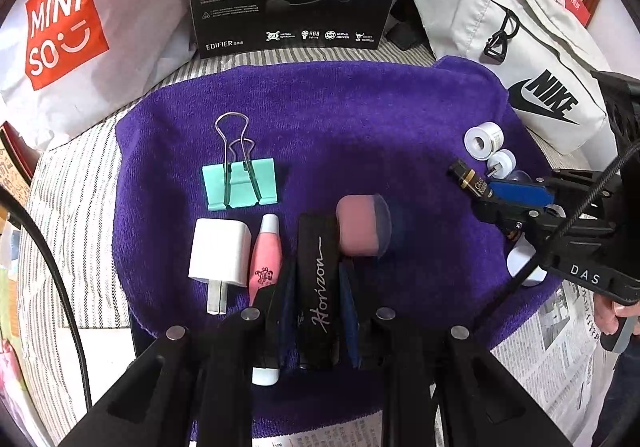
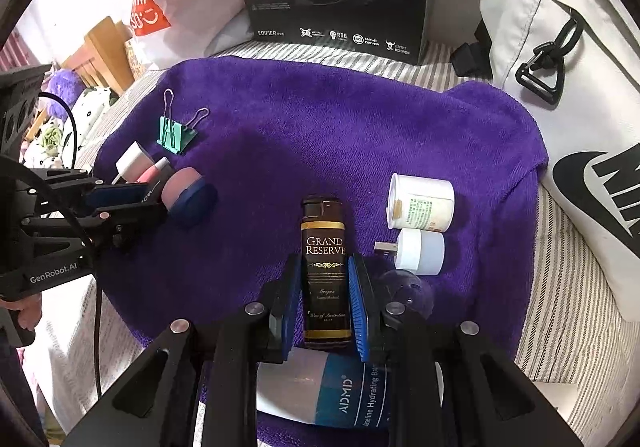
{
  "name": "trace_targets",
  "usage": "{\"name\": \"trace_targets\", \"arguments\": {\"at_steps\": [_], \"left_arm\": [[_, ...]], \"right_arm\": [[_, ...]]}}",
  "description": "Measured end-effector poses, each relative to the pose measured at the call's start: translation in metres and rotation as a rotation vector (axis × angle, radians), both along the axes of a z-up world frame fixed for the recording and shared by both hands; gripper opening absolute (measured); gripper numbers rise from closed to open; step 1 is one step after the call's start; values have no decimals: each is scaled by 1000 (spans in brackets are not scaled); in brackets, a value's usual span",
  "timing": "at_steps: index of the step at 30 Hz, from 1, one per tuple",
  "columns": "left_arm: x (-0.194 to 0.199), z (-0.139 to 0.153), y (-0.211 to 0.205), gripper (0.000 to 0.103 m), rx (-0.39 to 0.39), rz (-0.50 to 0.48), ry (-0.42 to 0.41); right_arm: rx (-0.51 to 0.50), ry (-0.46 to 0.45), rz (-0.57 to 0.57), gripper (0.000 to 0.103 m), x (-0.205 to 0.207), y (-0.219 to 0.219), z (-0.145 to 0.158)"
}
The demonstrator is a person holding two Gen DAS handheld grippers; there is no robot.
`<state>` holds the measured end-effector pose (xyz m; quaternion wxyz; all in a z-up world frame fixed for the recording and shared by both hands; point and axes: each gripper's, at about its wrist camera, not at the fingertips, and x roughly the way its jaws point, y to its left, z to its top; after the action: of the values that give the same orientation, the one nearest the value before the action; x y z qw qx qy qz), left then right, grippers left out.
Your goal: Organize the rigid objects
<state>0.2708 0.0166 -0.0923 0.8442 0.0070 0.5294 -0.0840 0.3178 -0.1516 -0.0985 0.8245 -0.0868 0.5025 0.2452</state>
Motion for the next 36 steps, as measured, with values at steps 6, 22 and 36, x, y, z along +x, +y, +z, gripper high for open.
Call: {"name": "trace_targets", "arguments": {"at_steps": [6, 22, 36], "left_arm": [[-7, 1, 4, 21, -6, -11, 2], [-34, 15, -3, 56, -28, -30, 6], [-103, 57, 6, 89, 2, 70, -94]], "right_arm": [[-18, -9, 38, 25, -4, 0, 0], [20, 5, -34, 48, -35, -28, 30], [16, -102, -191, 88, -121, -58, 84]]}}
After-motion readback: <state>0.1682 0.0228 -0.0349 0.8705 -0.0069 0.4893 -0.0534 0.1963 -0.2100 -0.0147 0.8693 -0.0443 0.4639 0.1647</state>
